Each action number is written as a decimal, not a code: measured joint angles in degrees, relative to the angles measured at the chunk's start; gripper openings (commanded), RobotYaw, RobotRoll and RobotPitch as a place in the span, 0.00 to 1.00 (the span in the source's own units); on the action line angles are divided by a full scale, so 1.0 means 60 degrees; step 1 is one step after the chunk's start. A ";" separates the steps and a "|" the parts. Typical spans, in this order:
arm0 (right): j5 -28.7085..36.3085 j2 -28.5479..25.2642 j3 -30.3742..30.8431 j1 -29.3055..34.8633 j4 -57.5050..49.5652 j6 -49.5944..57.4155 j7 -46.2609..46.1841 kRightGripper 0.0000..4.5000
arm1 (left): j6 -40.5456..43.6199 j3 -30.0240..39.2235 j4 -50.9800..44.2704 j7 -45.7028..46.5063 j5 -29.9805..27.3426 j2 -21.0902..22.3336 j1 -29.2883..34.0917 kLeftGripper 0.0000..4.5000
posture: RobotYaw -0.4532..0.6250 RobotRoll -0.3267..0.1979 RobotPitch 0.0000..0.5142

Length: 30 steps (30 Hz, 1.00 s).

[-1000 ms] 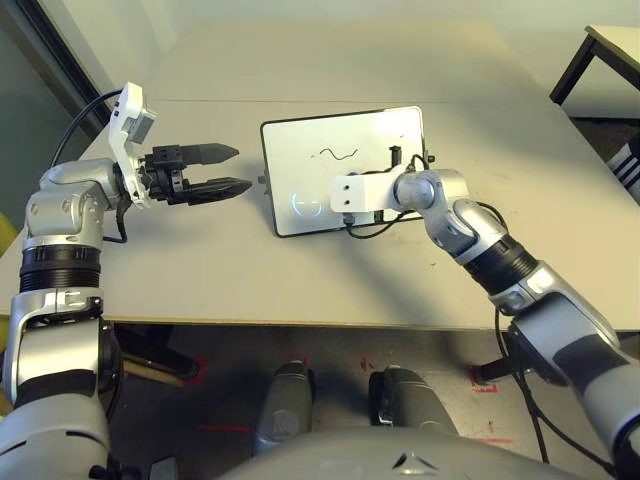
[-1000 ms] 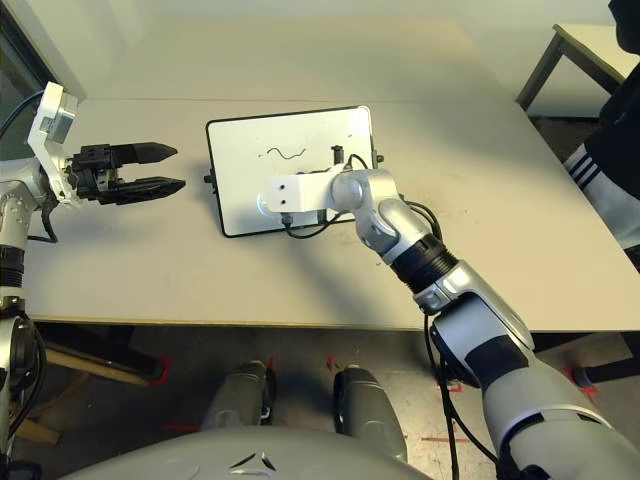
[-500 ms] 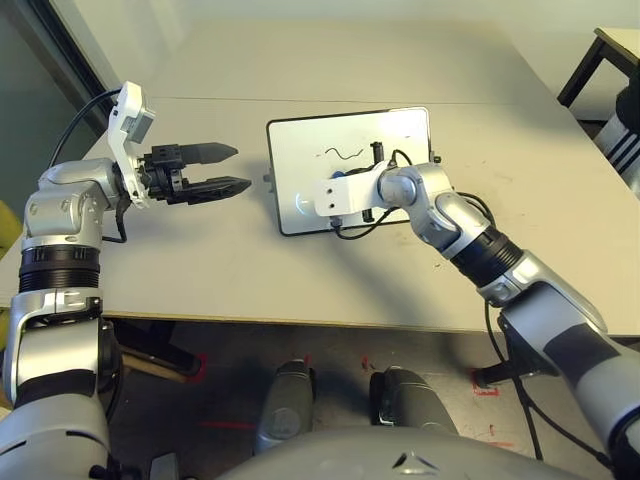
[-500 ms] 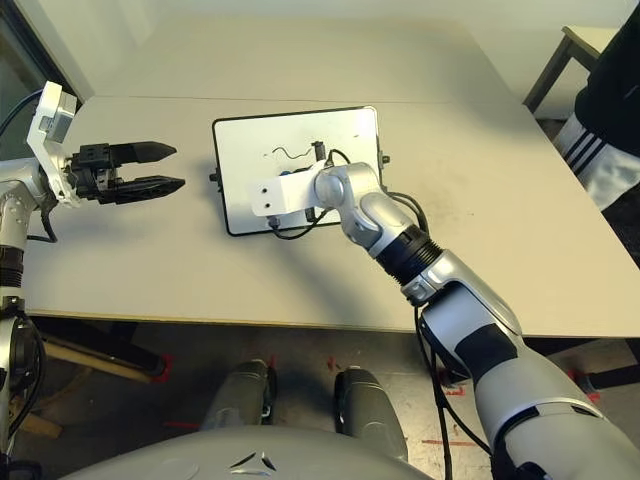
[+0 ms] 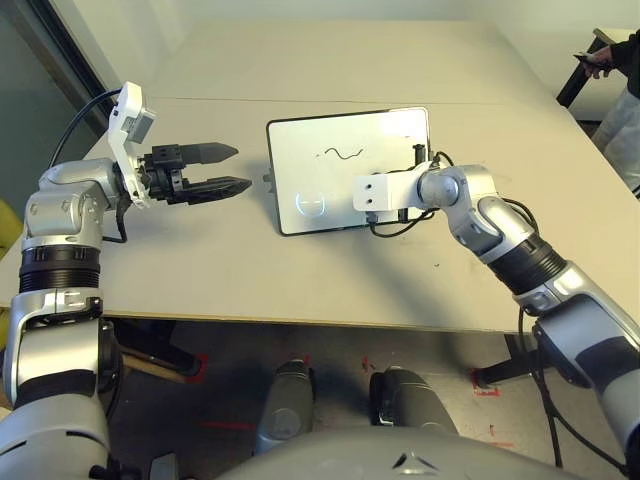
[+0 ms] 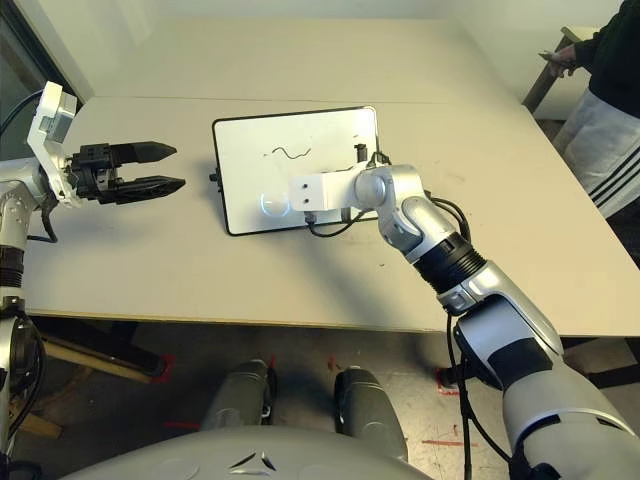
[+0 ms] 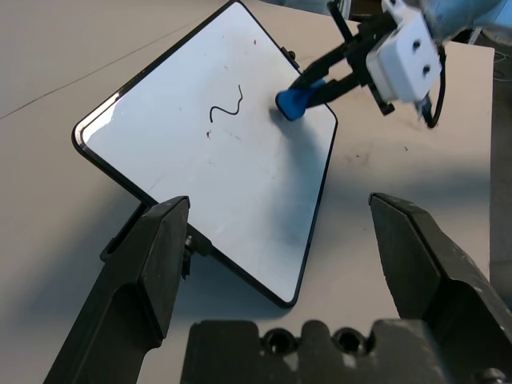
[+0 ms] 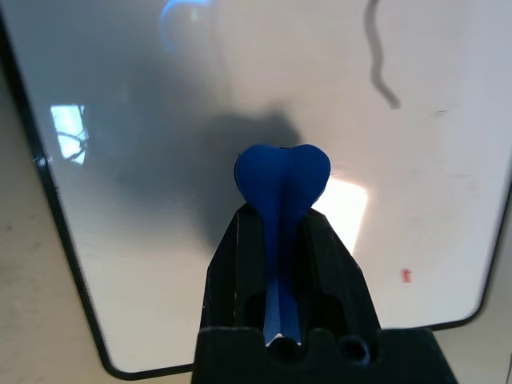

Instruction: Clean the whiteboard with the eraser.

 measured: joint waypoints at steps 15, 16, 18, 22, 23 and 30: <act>-0.0156 0.0257 -0.0003 -0.1260 0.2582 -0.1356 -0.1317 0.07 | -0.0038 0.0003 0.0030 0.0004 0.0000 0.0001 -0.0038 1.00 | 0.71 0.62 0.07; -0.0167 0.0334 0.0025 -0.1362 0.2716 -0.1449 -0.1378 0.07 | -0.0035 0.0003 0.0013 0.0004 0.0000 0.0002 -0.0037 1.00 | 0.71 0.62 0.07; -0.0226 0.0449 0.0076 -0.1507 0.2971 -0.1597 -0.1484 0.07 | -0.0030 0.0016 -0.0004 0.0008 -0.0001 0.0007 -0.0027 1.00 | 0.72 0.62 0.08; -0.0342 0.0726 0.0139 -0.1732 0.3294 -0.1767 -0.1584 0.07 | 0.0017 0.0069 -0.0030 0.0016 -0.0002 0.0052 0.0016 1.00 | 0.73 0.62 0.08; -0.0366 0.0777 0.0164 -0.1767 0.3334 -0.1802 -0.1593 0.07 | 0.0028 0.0081 -0.0039 0.0017 -0.0003 0.0067 0.0027 1.00 | 0.73 0.62 0.08; -0.0506 0.1120 0.0365 -0.1835 0.3345 -0.2018 -0.1590 0.07 | 0.0094 0.0266 -0.0110 0.0127 -0.0022 0.0111 0.0163 1.00 | 0.73 0.62 0.08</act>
